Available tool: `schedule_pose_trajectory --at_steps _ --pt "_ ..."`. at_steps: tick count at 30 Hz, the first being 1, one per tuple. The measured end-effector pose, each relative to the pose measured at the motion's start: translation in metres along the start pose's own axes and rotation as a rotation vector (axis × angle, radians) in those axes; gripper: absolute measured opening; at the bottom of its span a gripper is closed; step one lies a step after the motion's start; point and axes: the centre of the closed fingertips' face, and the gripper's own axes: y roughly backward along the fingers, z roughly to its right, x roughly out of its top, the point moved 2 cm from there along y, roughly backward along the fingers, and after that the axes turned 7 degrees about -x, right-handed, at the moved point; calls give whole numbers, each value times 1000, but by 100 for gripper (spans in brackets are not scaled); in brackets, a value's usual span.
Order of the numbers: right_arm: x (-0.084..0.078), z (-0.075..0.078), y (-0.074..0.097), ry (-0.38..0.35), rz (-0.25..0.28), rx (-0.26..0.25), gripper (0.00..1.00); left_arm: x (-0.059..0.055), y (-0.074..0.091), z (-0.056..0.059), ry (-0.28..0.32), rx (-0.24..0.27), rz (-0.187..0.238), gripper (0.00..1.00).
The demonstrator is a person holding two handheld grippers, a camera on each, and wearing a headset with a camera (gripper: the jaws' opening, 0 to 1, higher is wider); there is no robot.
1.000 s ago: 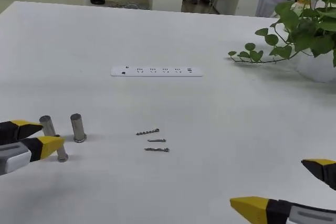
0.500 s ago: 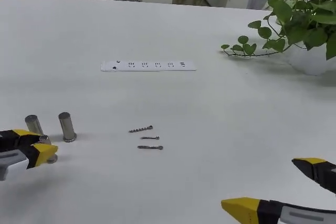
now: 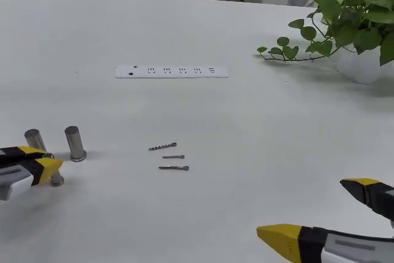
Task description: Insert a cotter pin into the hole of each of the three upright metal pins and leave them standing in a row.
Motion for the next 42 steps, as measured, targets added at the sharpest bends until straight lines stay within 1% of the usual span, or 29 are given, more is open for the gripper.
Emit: schedule_pose_trajectory --at_steps 2,3,4,6,7,10,11,12,13,14,16,17,18,19,20,21,24,27,30,36,39,42 --pt "-1 -1 0 0 -1 2 94 0 0 1 -17 -12 0 6" --pt "-1 -2 0 -1 -1 3 94 0 -1 1 -35 -18 1 6" --pt "-1 -3 0 -2 1 4 94 0 0 2 -34 -21 -3 6" --pt "-1 -4 -1 -2 2 8 94 -1 0 2 -64 -22 -13 6" --pt "-1 -4 -1 -2 2 8 94 -1 0 3 -61 -23 -13 6" --pt "-1 -6 -1 -1 2 10 94 -2 2 9 -96 -42 -21 5" --pt "-1 -7 -1 -1 4 11 94 -2 2 14 -108 -61 -22 5" --pt "0 -7 -1 -2 6 10 94 -1 3 17 -120 -69 -21 5" --pt "0 -8 -1 -4 9 10 94 1 4 23 -142 -84 -17 5" --pt "0 -8 -1 -5 11 10 94 2 4 27 -141 -94 -11 5" --pt "0 -10 -1 -11 16 14 94 7 5 38 -145 -133 7 5" --pt "0 -12 -1 -13 17 19 94 10 5 46 -142 -161 19 5" --pt "0 -13 -1 -14 18 21 94 12 6 51 -145 -177 24 5" --pt "0 -13 -1 -14 18 22 94 12 6 53 -146 -178 26 5" --pt "0 -15 -1 -12 19 24 94 15 6 60 -155 -196 34 5" --pt "-1 -16 -1 -12 20 27 94 17 6 66 -160 -214 37 5" --pt "-2 -19 -1 -17 23 34 94 20 5 81 -173 -247 42 5" --pt "-4 -21 -2 -22 22 43 94 21 2 96 -202 -275 33 5" --pt "-4 -23 -1 -19 31 56 94 20 -2 106 -222 -287 24 5" --pt "-4 -23 0 -25 38 60 95 18 -8 121 -243 -327 7 5" --pt "-5 -21 1 -31 40 57 94 17 -11 127 -267 -343 -5 5" --pt "-6 -20 2 -35 38 56 94 18 -14 133 -268 -360 -5 5"
